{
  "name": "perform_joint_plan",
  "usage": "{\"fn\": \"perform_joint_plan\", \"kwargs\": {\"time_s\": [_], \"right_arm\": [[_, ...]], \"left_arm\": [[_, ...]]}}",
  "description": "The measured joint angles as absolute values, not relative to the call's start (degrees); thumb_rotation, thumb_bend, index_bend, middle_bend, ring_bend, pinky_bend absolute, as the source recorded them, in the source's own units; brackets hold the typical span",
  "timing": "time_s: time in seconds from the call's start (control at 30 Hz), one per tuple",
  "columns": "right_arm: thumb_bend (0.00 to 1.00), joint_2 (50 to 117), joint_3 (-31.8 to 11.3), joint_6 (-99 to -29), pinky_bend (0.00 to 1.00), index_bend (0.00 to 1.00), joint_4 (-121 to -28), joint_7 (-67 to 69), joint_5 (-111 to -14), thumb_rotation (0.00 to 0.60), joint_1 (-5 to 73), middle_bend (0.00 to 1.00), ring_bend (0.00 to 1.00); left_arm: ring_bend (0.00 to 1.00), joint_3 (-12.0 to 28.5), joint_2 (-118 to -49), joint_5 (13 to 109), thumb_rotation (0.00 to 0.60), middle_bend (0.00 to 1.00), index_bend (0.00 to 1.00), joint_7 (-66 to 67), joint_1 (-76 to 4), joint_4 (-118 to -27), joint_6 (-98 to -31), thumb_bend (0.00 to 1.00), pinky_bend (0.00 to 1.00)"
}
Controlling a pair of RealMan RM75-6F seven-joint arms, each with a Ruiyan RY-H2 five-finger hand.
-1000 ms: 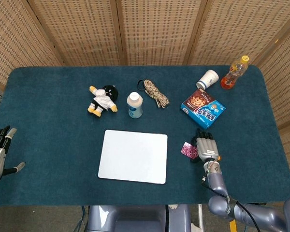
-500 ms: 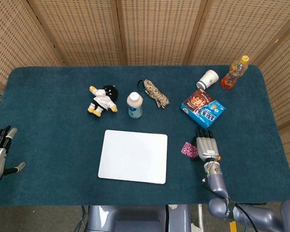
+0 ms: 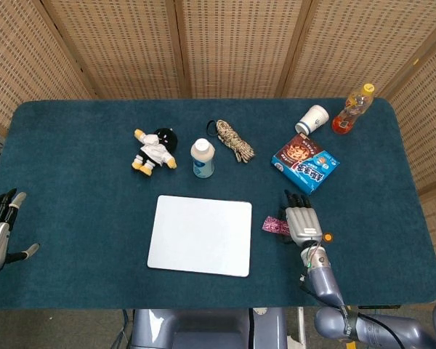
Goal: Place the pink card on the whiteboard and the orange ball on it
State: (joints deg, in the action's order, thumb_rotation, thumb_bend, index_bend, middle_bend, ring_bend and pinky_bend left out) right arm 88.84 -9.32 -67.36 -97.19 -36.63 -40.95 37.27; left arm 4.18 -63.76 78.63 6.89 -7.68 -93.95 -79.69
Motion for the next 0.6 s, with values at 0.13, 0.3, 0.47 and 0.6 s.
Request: {"fn": "perform_joint_plan", "kwargs": {"time_s": [0.13,0.3,0.47,0.6], "right_arm": [[0.31,88.2,-10.8,-68.6,0.00,0.49,-100.6,-39.8,-40.9,0.600,38.9,0.00,0.00],[0.31,89.2,-13.4,-69.7,0.00,0.49,-102.4,-44.2,-38.2,0.600,42.0,0.00,0.00],[0.31,92.8,-15.1,-70.7,0.00,0.49,-102.7,-50.0,-35.2,0.600,46.2,0.00,0.00],[0.31,96.9,-16.3,-70.7,0.00,0.49,-101.0,-52.9,-33.0,0.600,49.7,0.00,0.00]], "left_arm": [[0.00,4.2,-63.6,78.6,0.600,0.00,0.00,6.4,-7.7,-94.0,-79.6,0.00,0.00],[0.00,4.3,-63.3,78.5,0.600,0.00,0.00,5.7,-7.6,-94.0,-79.7,0.00,0.00],[0.00,4.2,-63.2,78.4,0.600,0.00,0.00,5.4,-7.9,-93.8,-78.9,0.00,0.00],[0.00,4.4,-63.2,77.9,0.600,0.00,0.00,5.0,-8.0,-93.5,-78.5,0.00,0.00]]}}
